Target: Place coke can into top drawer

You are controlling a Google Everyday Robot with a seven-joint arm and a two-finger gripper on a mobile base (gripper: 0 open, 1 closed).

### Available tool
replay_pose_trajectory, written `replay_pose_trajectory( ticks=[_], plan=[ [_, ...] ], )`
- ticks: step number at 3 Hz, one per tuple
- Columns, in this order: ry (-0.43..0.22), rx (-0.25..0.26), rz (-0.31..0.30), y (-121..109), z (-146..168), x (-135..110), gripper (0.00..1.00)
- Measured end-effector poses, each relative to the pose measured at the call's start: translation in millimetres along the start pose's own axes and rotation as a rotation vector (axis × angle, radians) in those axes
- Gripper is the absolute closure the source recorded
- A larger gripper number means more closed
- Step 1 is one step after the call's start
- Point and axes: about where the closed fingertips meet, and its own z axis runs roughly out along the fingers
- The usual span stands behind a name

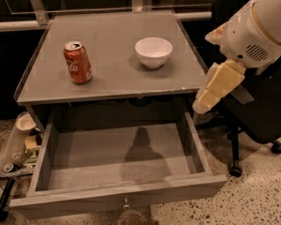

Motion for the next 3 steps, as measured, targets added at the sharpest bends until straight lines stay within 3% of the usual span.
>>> replay_pose_trajectory(
  ticks=[1,2,3],
  plan=[
    [-0.13,-0.061,0.027,-3.0,44.3,-32.0,0.0],
    [-0.341,-0.143,0.054,-20.0,88.9,-92.3,0.0],
    [-0.493,-0.207,0.05,-35.5,114.4,-155.5,0.0]
  ],
)
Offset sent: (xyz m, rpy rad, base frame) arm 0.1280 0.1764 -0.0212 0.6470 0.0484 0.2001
